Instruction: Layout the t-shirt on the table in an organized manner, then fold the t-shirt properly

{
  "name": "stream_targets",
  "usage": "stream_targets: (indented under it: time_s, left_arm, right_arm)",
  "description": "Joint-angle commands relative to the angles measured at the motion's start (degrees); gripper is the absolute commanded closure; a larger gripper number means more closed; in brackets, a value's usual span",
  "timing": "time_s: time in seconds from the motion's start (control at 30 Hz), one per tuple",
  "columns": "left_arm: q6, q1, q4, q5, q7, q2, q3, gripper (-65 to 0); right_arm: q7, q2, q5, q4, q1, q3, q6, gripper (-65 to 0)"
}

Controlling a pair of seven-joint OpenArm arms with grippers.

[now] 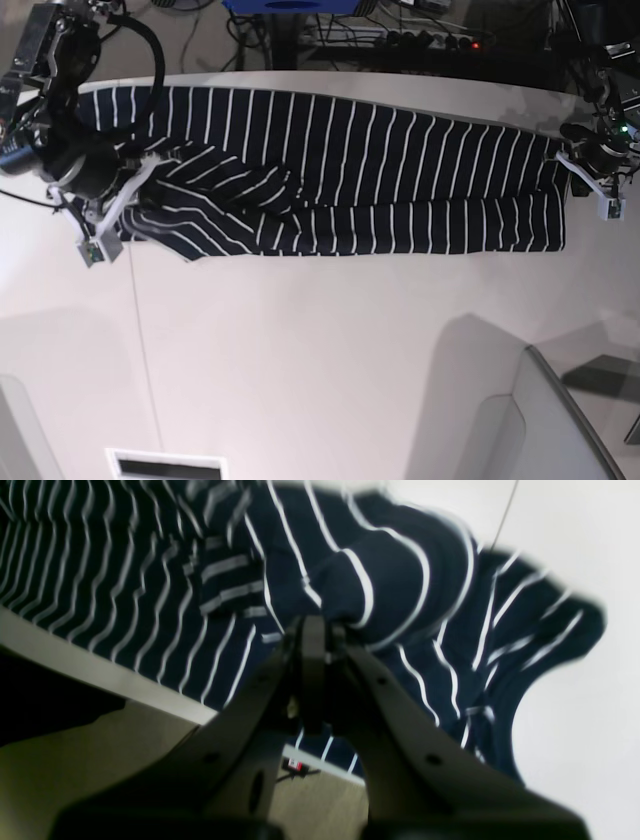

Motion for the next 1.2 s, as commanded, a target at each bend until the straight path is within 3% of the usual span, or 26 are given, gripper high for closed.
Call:
stream_targets:
  time_s: [0.0, 0.1, 0.2, 0.33, 0.57, 0.83, 1.07, 1.17]
  left_arm:
    - [0.2, -0.5, 0.7, -0.4, -1.3, -1.4, -0.3, 0.0]
    - [0.2, -0.5, 0.7, -0.4, -1.3, -1.4, -0.3, 0.0]
    - [0.2, -0.5, 0.7, -0.4, -1.3, -1.4, -0.3, 0.0]
    - [0.2, -0.9, 0.7, -0.4, -1.3, -1.4, -0.3, 0.0]
    - [0.2, -1.5, 0.6, -0.4, -1.0, -1.2, -0.2, 0.0]
    - [0.2, -1.3, 0.6, -0.1, -1.0, -1.4, -0.2, 0.0]
    - [0.2, -2.0, 0.7, 16.5, -1.5, 2.1, -0.3, 0.0]
    - [0.2, -2.9, 0.6, 19.2, -1.5, 3.6, -0.5, 0.0]
  right_arm:
    - [2.7, 0.1, 1.2, 1.2, -0.8, 0.1, 0.4, 0.0]
    - [6.8, 0.1, 1.2, 1.2, -3.9, -0.2, 0.4, 0.0]
    - [7.4, 0.1, 1.2, 1.2, -4.7, -0.2, 0.5, 0.0]
    - [7.4, 0.1, 1.4, 1.3, -2.6, -0.3, 0.5, 0.0]
    - [4.5, 0.6, 8.5, 1.4, 2.1, 0.1, -1.1, 0.0]
    - [4.0, 0.6, 12.8, 2.2, -3.1, 0.1, -1.2, 0.0]
    - [7.2, 0.6, 12.4, 1.6, -8.2, 0.1, -1.4, 0.0]
    - [7.2, 0.5, 10.4, -0.1, -9.3, 0.1, -1.5, 0.0]
